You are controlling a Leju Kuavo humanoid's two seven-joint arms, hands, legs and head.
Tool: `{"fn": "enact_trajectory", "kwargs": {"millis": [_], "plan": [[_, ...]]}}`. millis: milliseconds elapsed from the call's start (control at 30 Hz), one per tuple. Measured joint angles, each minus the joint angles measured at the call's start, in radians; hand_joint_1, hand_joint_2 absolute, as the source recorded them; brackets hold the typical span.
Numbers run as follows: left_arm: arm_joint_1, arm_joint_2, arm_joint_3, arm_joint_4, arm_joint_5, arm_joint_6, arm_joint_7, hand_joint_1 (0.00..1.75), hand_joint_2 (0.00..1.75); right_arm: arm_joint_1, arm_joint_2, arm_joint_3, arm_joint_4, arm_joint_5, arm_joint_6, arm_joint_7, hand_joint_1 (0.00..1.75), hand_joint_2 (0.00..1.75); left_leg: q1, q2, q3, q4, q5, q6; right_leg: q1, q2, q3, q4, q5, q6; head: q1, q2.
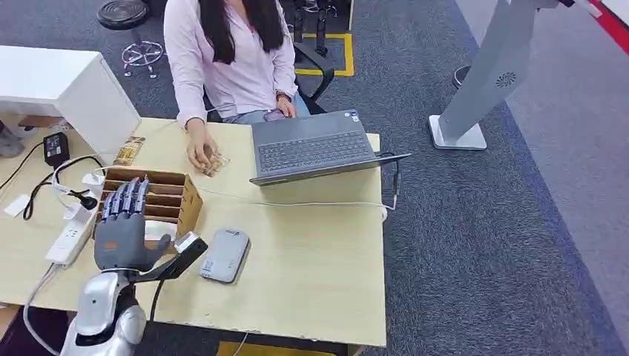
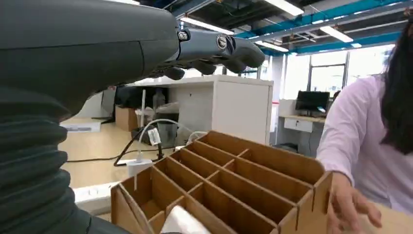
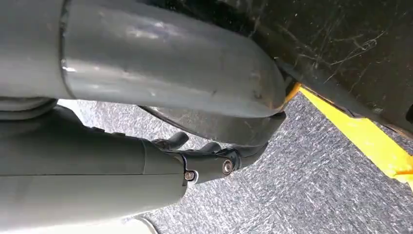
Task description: Pass the card to the sensor for recognition and then transmit it.
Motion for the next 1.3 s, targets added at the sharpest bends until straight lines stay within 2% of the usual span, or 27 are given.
{"fn": "enact_trajectory", "kwargs": {"millis": [167, 400, 1300], "plan": [[0.000, 0.010, -0.020, 0.000, 0.019, -0.065, 0.008, 0.00, 1.75, 0.000, 0.000, 0.000, 0.000, -0.008, -0.001, 0.000, 0.00, 0.00, 0.000, 0.000, 0.000, 0.000, 0.000, 0.000, 0.000, 0.000, 0.000, 0.000, 0.001, -0.001, 0.000, 0.000], [-0.001, 0.031, -0.036, 0.002, 0.011, -0.124, 0.055, 0.00, 1.75, 0.000, 0.000, 0.000, 0.001, -0.019, -0.004, 0.000, 0.00, 0.00, 0.000, 0.000, 0.000, 0.000, 0.000, 0.000, 0.000, 0.000, 0.000, 0.000, 0.000, 0.000, 0.000, 0.000], [0.024, 0.063, -0.040, 0.009, 0.011, -0.131, 0.088, 0.00, 1.75, 0.002, 0.000, 0.000, 0.002, -0.038, -0.007, -0.001, 0.00, 0.00, 0.000, 0.000, 0.000, 0.000, 0.000, 0.000, 0.000, 0.000, 0.000, 0.000, 0.000, 0.000, 0.000, 0.000]]}}
